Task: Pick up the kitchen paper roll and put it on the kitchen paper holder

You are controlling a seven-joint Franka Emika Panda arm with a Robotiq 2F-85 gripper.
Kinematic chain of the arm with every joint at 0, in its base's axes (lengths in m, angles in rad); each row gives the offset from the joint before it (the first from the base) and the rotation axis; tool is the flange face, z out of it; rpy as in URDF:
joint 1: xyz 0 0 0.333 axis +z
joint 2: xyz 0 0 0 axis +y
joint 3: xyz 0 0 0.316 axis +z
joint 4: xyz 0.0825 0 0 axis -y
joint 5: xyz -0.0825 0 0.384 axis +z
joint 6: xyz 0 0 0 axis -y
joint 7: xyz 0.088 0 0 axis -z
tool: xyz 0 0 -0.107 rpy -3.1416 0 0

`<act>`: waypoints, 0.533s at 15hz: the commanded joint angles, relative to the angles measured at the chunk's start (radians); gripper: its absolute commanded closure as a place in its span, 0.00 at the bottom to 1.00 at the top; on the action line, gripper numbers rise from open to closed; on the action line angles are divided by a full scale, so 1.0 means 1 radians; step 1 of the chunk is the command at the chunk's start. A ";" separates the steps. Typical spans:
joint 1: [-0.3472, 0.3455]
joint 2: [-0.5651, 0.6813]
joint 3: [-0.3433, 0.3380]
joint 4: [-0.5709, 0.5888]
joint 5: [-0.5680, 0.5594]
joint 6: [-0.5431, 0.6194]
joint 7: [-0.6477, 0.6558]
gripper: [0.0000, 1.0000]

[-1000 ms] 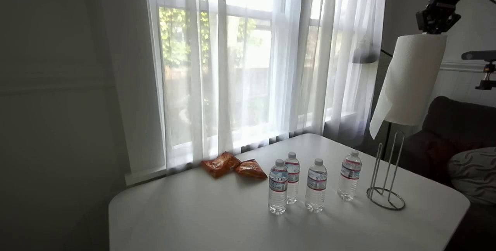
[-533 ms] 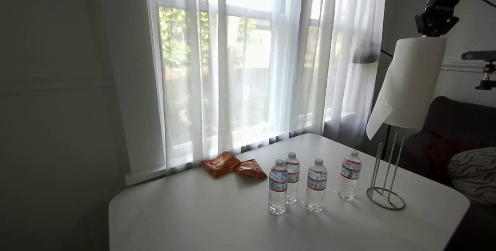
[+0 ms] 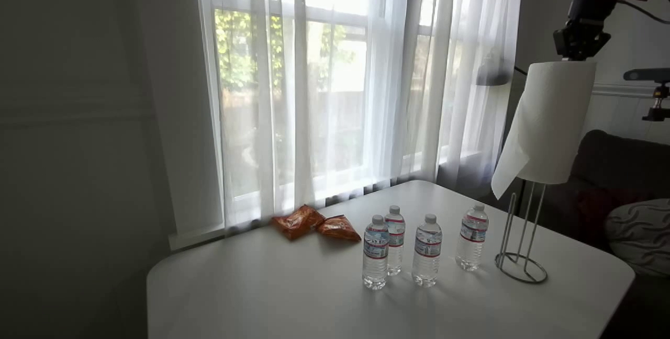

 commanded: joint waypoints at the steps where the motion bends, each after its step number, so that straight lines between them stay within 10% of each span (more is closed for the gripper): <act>1: 0.015 -0.078 0.020 -0.102 -0.039 0.052 0.011 0.96; 8: 0.021 -0.145 0.027 -0.242 -0.068 0.146 0.010 0.96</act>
